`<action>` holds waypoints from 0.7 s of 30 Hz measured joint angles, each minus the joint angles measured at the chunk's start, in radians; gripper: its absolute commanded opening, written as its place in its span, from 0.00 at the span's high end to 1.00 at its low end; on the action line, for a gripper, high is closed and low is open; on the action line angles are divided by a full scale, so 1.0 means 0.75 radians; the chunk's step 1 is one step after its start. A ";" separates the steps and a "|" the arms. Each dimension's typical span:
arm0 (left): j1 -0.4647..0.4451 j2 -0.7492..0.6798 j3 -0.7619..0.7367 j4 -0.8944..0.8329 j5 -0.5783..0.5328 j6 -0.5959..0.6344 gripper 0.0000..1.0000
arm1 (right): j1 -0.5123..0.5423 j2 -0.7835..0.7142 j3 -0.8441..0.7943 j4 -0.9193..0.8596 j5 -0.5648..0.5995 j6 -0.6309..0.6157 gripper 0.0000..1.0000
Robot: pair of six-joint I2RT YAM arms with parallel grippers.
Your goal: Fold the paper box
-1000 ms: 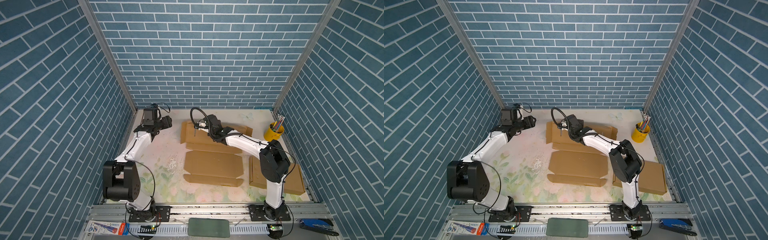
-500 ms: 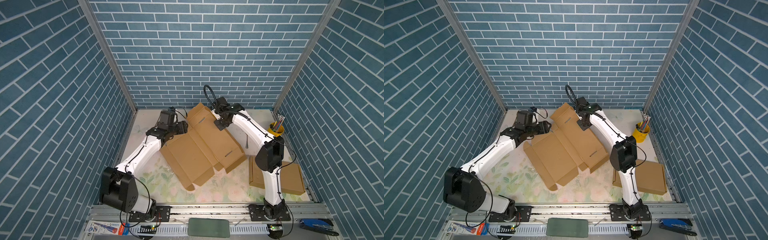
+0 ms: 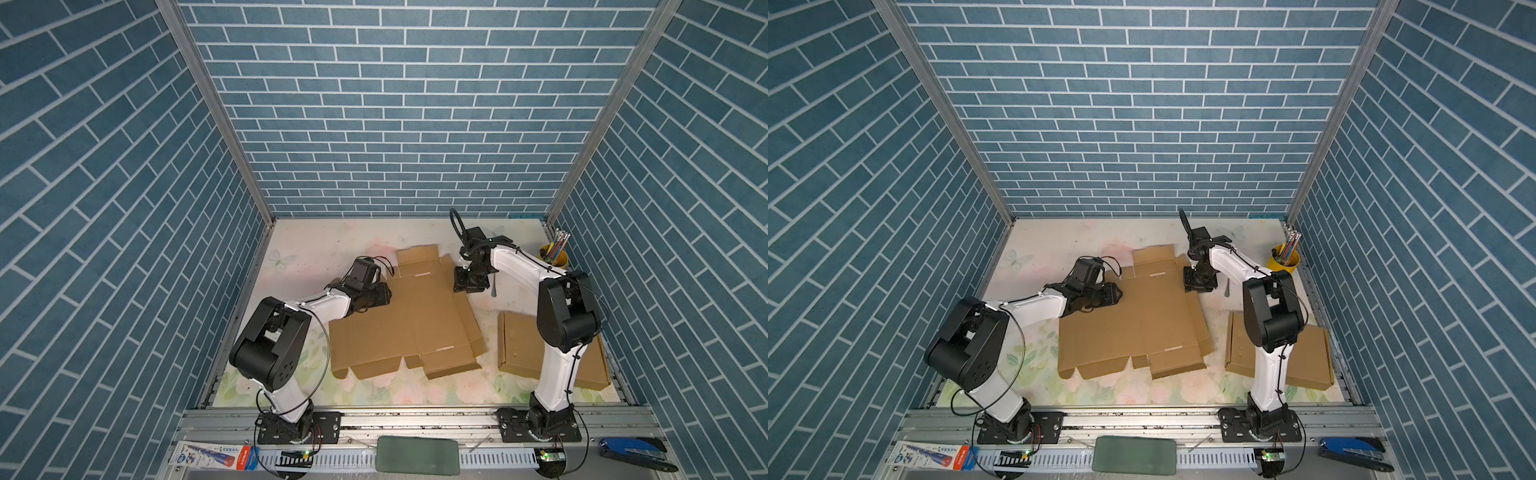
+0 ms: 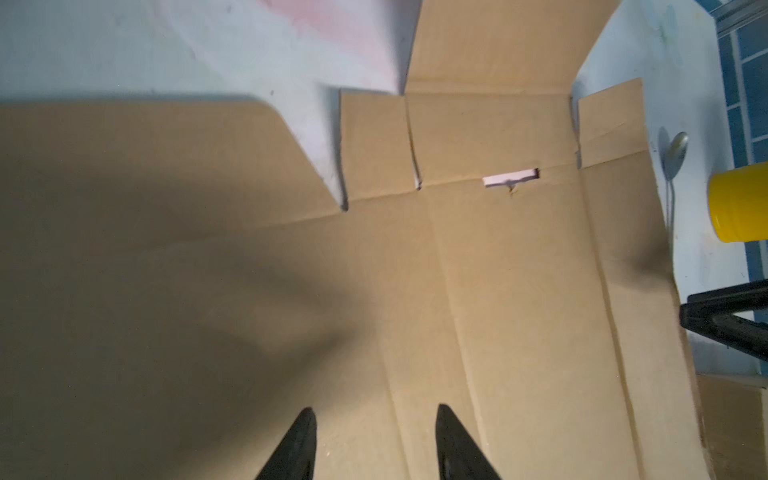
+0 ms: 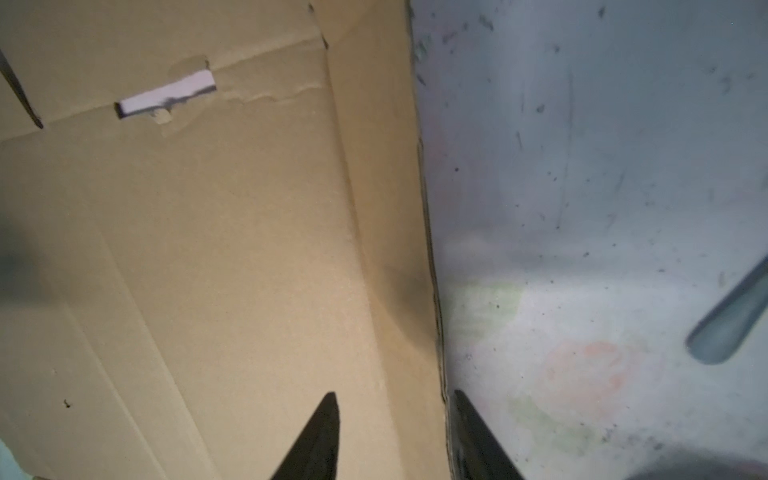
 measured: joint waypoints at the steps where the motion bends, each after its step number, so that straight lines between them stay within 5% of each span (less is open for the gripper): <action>1: 0.000 -0.001 -0.017 0.008 0.001 -0.005 0.53 | -0.014 -0.023 -0.052 0.028 -0.027 0.016 0.46; 6: 0.000 -0.010 -0.092 0.055 -0.001 -0.018 0.53 | -0.076 -0.153 -0.254 0.119 -0.122 0.052 0.38; 10: 0.000 -0.017 -0.120 0.080 -0.001 -0.020 0.53 | -0.110 -0.214 -0.339 0.175 -0.208 0.053 0.42; 13: 0.000 -0.024 -0.136 0.101 -0.002 -0.021 0.53 | -0.122 -0.228 -0.430 0.240 -0.255 0.054 0.52; 21: -0.001 -0.034 -0.160 0.134 0.001 -0.023 0.52 | -0.103 -0.300 -0.544 0.322 -0.282 0.075 0.95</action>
